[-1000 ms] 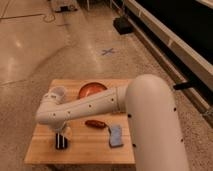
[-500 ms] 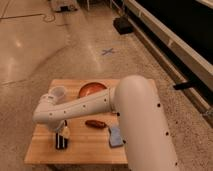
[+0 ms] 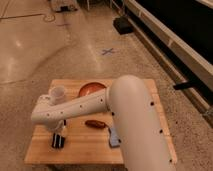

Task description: Place the eraser on the white sponge

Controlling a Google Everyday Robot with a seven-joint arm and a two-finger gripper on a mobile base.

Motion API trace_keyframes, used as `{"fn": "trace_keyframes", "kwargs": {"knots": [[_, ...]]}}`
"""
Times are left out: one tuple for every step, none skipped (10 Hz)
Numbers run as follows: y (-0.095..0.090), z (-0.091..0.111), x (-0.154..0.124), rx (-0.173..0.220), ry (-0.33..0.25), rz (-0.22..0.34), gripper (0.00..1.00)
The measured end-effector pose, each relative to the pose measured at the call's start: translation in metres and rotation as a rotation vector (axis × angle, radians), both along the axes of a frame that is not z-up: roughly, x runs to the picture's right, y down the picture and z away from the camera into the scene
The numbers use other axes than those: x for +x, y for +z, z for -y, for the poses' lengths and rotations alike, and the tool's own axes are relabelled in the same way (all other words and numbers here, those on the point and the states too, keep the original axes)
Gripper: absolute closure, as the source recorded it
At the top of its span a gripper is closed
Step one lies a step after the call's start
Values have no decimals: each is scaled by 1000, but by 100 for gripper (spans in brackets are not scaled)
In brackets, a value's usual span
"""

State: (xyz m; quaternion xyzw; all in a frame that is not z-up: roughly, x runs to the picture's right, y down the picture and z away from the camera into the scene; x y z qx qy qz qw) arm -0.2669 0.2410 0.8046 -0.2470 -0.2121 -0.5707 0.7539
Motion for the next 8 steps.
{"fn": "trace_keyframes", "kwargs": {"knots": [[2, -3, 3, -3, -7, -7, 86], [3, -4, 3, -9, -1, -12, 92], [3, -1, 7, -14, 17, -17, 93], [2, 12, 18, -16, 48, -33, 87], [-3, 24, 25, -15, 73, -39, 82], [-6, 40, 33, -15, 101, -46, 81], [-5, 51, 46, -15, 124, -59, 86], [-6, 59, 63, -15, 142, -72, 95]]}}
